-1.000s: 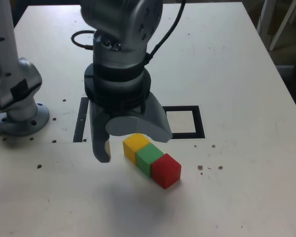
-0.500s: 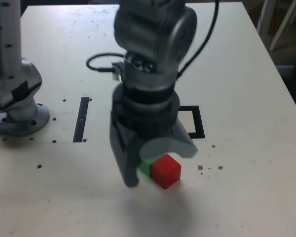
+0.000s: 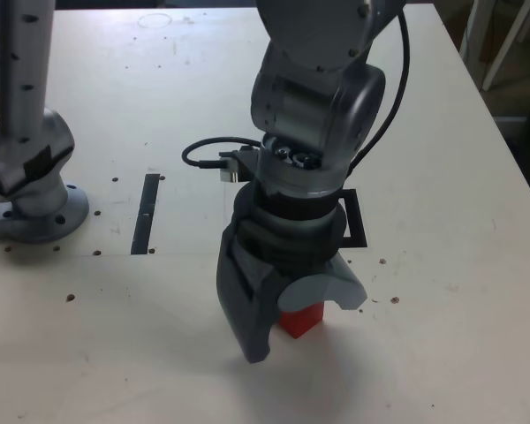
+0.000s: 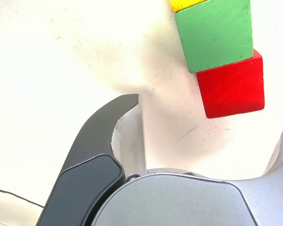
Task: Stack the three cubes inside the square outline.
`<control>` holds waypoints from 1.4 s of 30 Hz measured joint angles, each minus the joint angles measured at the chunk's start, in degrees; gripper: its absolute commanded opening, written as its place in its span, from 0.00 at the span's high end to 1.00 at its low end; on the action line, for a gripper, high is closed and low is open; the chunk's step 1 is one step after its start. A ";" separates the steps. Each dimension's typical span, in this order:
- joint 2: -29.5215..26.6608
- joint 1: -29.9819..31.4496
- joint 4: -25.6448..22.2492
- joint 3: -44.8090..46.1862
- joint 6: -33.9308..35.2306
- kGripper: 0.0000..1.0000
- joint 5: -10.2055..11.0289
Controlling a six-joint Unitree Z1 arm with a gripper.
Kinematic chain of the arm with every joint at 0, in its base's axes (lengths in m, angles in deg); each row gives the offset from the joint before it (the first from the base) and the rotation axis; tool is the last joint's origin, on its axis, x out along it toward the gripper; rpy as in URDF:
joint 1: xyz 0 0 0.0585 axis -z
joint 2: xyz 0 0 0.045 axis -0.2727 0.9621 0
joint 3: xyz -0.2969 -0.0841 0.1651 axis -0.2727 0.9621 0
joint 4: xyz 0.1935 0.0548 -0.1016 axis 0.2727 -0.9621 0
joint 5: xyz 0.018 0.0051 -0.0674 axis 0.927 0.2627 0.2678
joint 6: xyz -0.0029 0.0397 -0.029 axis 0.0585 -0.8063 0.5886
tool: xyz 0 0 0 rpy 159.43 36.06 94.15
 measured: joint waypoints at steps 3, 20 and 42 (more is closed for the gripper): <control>0.37 -0.57 0.63 0.28 -0.19 0.02 -0.19; 3.25 -5.66 2.45 1.12 -5.46 0.10 -3.90; 5.63 -7.31 3.67 0.78 -7.40 0.70 -5.53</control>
